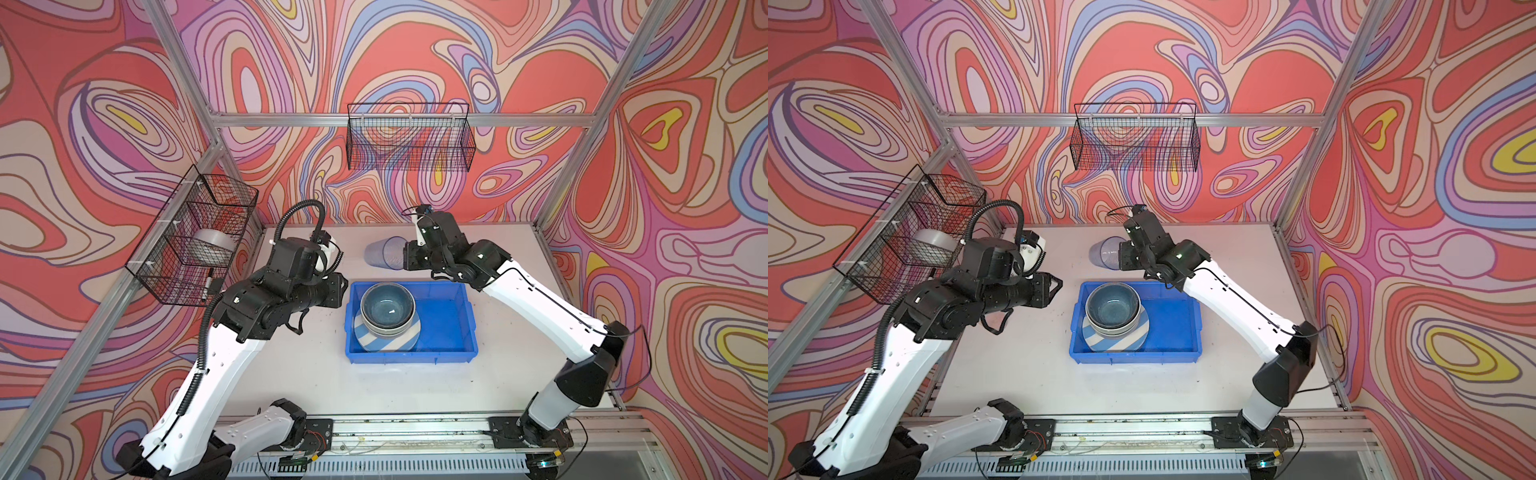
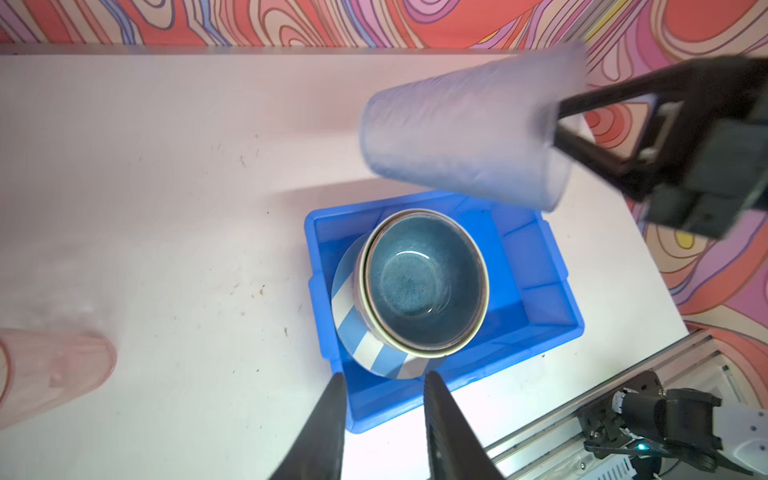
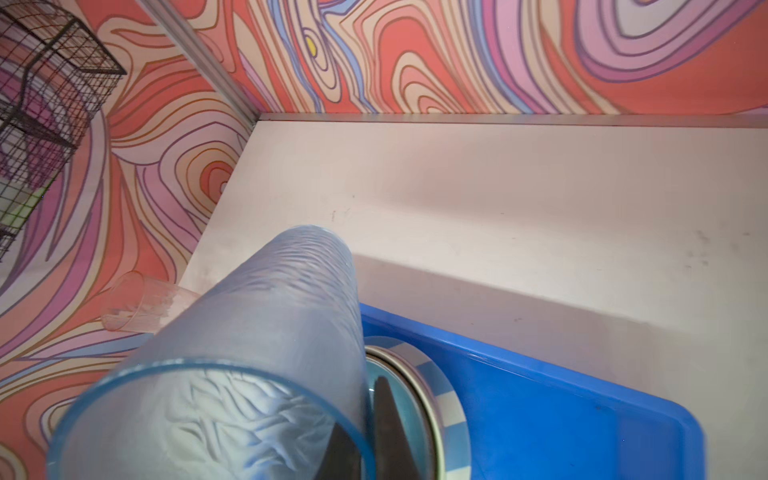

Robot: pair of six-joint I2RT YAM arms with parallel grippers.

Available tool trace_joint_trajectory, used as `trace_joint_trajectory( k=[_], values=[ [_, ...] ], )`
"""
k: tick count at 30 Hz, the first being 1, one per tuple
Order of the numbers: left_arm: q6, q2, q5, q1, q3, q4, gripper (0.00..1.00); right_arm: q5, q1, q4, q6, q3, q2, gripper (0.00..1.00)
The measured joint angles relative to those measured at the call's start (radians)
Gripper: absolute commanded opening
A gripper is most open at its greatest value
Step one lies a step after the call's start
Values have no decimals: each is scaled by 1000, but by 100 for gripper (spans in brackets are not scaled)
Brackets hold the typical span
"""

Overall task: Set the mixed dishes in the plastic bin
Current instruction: 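Grip the glass with the right gripper beside the left gripper, then lower the frosted blue glass into the bin corner with right while left withdraws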

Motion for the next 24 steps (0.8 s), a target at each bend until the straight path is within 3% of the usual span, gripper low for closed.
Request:
trace_joint_trajectory(
  k=[11, 19, 24],
  values=[
    [-14, -56, -132, 0, -154, -46, 43, 103, -99, -280, -21, -154, -237, 0],
    [-14, -56, -180, 0, -156, -46, 57, 80, -138, -392, -40, -258, -253, 0],
    [-14, -62, -192, 0, -178, -47, 59, 59, -156, -394, -45, -317, -241, 0]
  ],
)
